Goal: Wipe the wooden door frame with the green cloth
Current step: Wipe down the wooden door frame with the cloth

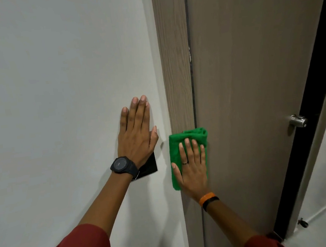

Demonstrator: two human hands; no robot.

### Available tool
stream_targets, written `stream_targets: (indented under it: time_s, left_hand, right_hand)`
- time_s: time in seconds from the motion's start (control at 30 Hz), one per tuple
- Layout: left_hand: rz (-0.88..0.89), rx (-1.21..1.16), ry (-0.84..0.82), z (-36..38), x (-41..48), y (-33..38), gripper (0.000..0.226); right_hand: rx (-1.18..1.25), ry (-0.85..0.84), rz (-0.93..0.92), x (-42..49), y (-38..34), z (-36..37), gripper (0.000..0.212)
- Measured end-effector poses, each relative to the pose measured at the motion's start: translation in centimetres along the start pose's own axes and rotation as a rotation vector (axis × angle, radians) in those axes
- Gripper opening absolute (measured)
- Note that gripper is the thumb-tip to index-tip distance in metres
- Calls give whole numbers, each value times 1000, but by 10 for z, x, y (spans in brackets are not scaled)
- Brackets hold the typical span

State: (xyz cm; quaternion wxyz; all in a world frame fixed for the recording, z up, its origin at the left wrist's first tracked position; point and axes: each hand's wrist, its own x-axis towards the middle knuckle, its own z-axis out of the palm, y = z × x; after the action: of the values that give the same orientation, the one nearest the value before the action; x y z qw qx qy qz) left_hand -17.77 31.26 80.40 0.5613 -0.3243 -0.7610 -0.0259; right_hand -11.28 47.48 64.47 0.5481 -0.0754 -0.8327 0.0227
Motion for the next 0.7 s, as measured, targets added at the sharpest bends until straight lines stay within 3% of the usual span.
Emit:
stream_targets:
  time_s: [0.27, 0.53, 0.7]
  left_hand:
    - [-18, -22, -10, 0, -3, 6, 72]
    - [-27, -74, -53, 2, -27, 16, 70]
    - [-31, -92, -58, 3, -30, 18, 71]
  right_hand:
    - [59, 130, 17, 89, -5, -10, 74]
    - [66, 34, 28, -1, -4, 9, 84]
    - [56, 72, -12, 35, 1, 0, 82]
